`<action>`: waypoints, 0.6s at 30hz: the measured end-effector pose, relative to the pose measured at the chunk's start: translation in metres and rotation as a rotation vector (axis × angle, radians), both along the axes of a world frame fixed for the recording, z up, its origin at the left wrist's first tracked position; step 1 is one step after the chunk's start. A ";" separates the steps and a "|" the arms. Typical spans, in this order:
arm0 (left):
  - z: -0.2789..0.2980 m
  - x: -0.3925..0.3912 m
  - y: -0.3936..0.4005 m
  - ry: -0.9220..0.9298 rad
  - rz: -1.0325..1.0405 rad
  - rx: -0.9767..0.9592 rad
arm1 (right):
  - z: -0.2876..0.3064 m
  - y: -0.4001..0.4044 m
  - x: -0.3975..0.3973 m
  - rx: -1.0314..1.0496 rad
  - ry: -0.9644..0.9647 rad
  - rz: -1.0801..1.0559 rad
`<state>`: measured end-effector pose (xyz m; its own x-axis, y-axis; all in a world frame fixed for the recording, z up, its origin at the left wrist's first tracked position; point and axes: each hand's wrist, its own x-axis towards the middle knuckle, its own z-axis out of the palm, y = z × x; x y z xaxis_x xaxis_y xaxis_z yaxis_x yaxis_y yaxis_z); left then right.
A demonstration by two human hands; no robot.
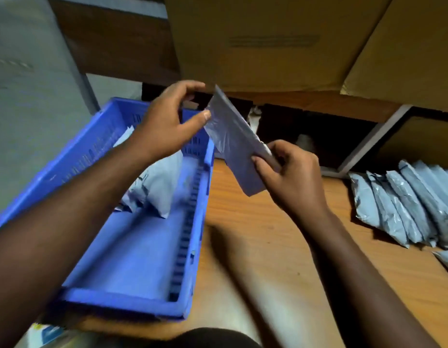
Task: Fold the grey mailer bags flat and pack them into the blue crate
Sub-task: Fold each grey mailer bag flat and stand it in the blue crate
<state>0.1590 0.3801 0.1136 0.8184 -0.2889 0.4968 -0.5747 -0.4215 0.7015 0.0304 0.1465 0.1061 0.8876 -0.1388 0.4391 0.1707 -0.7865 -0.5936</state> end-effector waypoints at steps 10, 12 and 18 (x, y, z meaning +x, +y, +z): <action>-0.126 0.026 0.095 0.372 0.346 0.793 | -0.025 0.152 0.084 -0.259 0.245 -0.043; -0.135 0.024 0.103 0.355 0.328 0.796 | -0.040 0.168 0.097 -0.367 0.355 -0.061; -0.140 0.024 0.114 0.387 0.298 0.768 | -0.072 0.201 0.132 -0.492 0.611 -0.071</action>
<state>0.1830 0.4942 -0.0263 0.9818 -0.1765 -0.0696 -0.1496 -0.9459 0.2878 0.1623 0.3474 0.0343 0.9879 -0.1203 -0.0978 -0.1339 -0.9800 -0.1469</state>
